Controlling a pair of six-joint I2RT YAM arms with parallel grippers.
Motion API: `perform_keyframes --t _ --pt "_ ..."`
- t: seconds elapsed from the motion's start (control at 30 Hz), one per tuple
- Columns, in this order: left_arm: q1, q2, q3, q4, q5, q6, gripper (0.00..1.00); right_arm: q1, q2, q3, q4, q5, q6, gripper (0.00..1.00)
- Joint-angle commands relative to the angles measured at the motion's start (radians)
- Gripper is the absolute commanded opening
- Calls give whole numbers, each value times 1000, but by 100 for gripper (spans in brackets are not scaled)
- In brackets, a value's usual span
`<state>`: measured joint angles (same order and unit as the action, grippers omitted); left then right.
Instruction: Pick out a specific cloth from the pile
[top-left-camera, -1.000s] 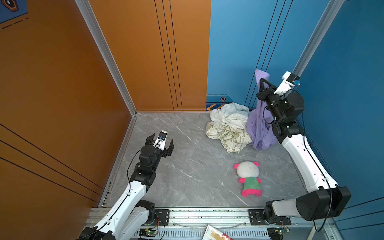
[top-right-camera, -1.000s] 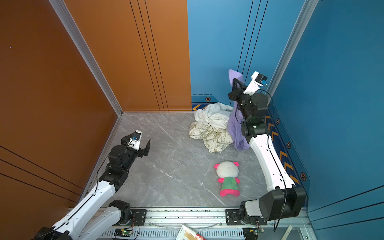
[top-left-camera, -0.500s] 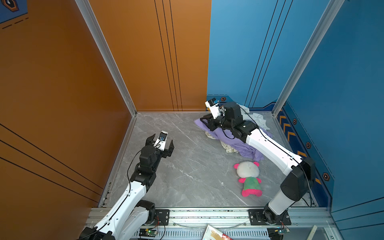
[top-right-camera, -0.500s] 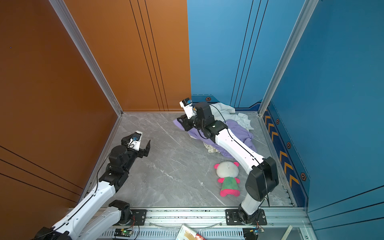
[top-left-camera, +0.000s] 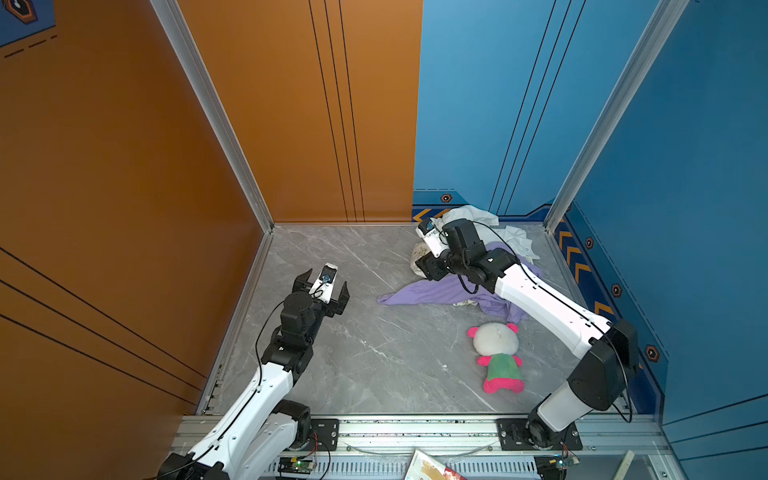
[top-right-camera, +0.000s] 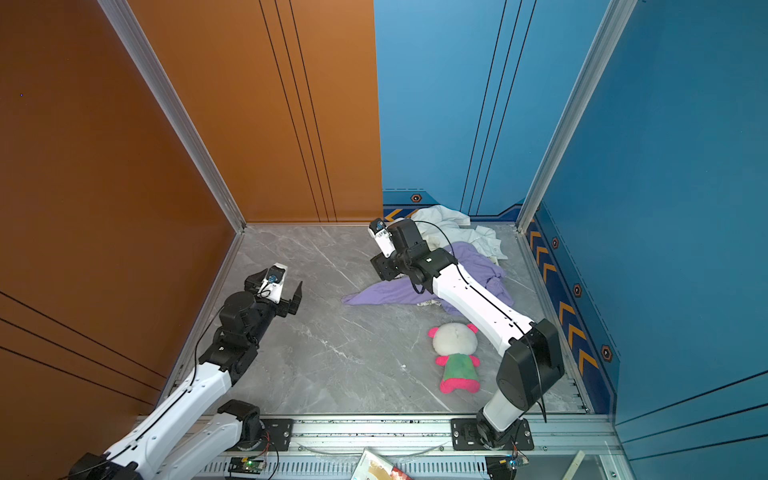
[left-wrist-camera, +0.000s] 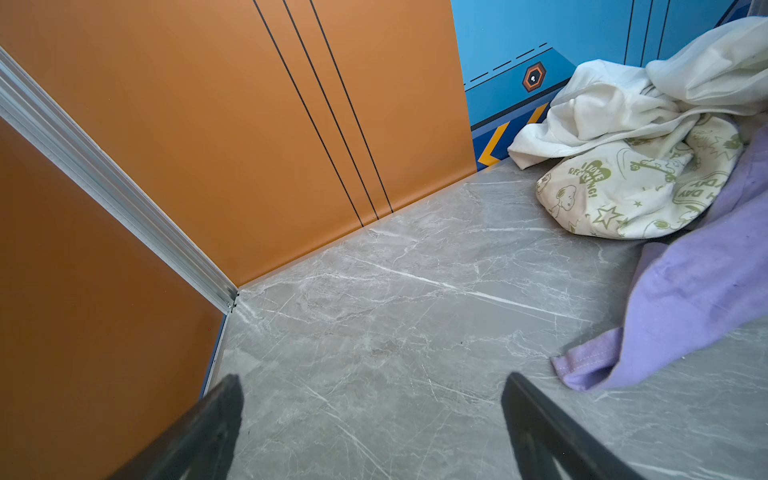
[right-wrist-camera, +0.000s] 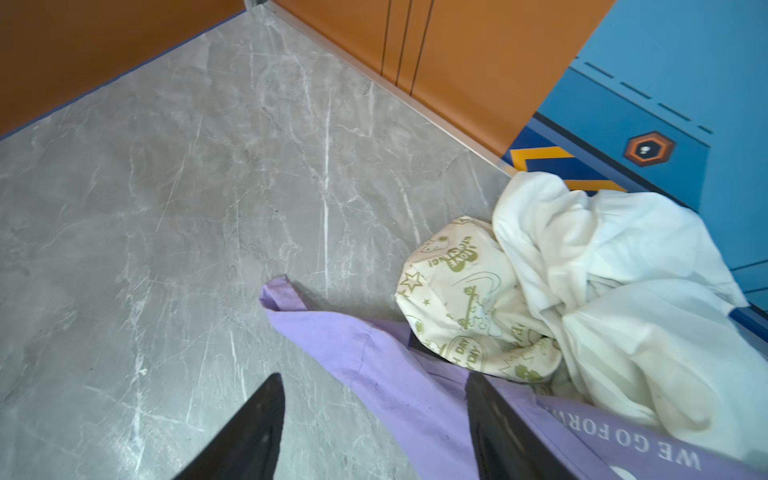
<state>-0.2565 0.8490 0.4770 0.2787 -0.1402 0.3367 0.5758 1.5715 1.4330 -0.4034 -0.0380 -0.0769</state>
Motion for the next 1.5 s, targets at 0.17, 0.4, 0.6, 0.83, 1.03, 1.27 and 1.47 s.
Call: perform_keyframes --t 0.17,0.4,0.6,0.83,1.03,1.27,1.47 --pt "-19 -10 -15 -2 -28 16 98 -317 -221 -311 253 12 447 71" --pt "-24 -10 -16 -3 -34 21 98 -592 -293 -514 382 -68 739 71" --pt "-29 -5 -15 -2 -34 24 98 -721 -271 -612 478 -101 821 72" --pt "-30 -2 -15 -3 -35 27 98 -804 -130 -589 569 -156 889 70" --pt "-30 -3 -15 -2 -39 32 98 -824 30 -504 574 -256 942 56" --pt "-32 -2 -15 -3 -41 36 98 -826 85 -507 649 -272 1020 13" --pt "-31 -2 -14 -2 -40 38 98 -828 -1 -561 697 -239 1048 0"
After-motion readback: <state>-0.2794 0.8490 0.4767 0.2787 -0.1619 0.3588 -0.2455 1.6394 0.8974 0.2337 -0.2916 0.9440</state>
